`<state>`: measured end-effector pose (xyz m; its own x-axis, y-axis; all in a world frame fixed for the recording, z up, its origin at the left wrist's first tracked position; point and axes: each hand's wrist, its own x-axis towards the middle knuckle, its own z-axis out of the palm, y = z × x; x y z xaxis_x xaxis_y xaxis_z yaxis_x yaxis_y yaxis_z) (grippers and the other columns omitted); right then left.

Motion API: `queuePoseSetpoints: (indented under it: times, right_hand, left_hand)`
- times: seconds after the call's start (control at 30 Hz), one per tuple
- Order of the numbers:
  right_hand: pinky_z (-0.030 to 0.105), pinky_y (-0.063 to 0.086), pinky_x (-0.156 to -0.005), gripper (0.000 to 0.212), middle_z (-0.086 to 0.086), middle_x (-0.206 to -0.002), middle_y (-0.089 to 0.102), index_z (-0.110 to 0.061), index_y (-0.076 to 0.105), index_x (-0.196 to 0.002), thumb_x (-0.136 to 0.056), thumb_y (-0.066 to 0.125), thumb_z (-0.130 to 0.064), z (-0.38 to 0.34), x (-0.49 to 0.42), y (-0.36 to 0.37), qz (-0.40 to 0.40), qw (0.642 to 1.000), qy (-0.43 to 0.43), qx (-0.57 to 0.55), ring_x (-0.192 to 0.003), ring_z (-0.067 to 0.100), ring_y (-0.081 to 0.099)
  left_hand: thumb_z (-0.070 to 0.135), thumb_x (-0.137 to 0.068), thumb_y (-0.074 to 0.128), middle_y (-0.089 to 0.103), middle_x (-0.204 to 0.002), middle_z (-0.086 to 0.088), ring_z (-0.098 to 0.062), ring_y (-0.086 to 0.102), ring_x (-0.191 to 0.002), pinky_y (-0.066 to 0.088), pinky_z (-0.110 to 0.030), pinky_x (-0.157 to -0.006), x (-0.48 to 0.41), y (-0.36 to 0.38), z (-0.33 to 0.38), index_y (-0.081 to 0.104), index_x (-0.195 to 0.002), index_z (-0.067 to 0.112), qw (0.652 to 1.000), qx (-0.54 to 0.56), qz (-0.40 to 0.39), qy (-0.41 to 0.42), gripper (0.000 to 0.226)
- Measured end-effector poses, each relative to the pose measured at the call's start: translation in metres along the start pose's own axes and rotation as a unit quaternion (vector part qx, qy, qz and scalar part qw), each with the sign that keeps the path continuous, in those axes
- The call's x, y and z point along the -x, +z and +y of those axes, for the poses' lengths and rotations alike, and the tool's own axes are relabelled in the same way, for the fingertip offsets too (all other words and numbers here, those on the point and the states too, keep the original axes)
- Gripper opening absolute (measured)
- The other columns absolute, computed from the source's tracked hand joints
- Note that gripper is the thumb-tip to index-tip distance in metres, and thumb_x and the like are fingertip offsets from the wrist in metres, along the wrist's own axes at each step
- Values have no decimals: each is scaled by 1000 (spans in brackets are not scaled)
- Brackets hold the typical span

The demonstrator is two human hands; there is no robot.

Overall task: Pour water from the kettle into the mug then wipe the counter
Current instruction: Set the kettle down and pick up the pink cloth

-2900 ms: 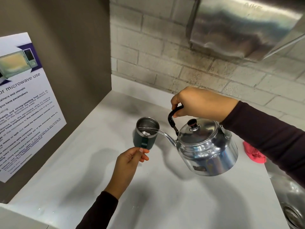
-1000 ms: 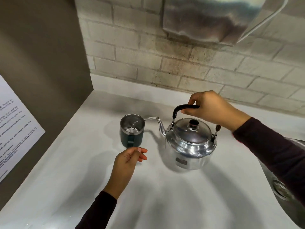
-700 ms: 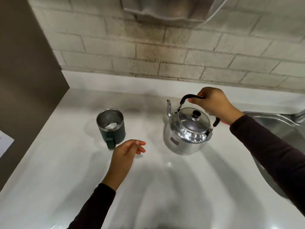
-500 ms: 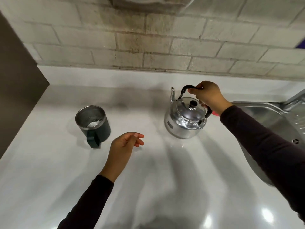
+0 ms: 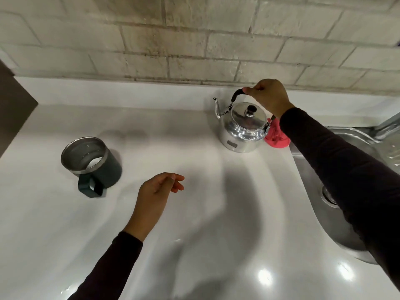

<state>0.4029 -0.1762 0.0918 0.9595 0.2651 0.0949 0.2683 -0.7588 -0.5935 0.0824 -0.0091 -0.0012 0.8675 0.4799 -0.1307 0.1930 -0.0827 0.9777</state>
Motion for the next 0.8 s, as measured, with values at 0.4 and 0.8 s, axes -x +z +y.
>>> queuePoseSetpoints:
  times: [0.4, 0.8]
  right_hand:
    - [33, 40, -72, 18, 7, -80, 59, -12, 63, -82, -83, 63, -31, 38, 57, 20, -42, 996, -74, 18, -82, 28, 58]
    - [50, 18, -114, 36, 18, -142, 43, -13, 59, -126, -91, 56, -21, 71, 87, 43, 66, 986, -144, 45, -133, 35, 36]
  left_hand:
    - [20, -94, 44, 75, -77, 8, -12, 67, -77, 52, -25, -79, 12, 20, 3, 72, -81, 33, 999, -21, -31, -7, 33]
    - [20, -94, 46, 74, -74, 11, -5, 64, -72, 50, -15, -73, 11, 35, 4, 72, -78, 35, 998, -28, -59, -20, 34]
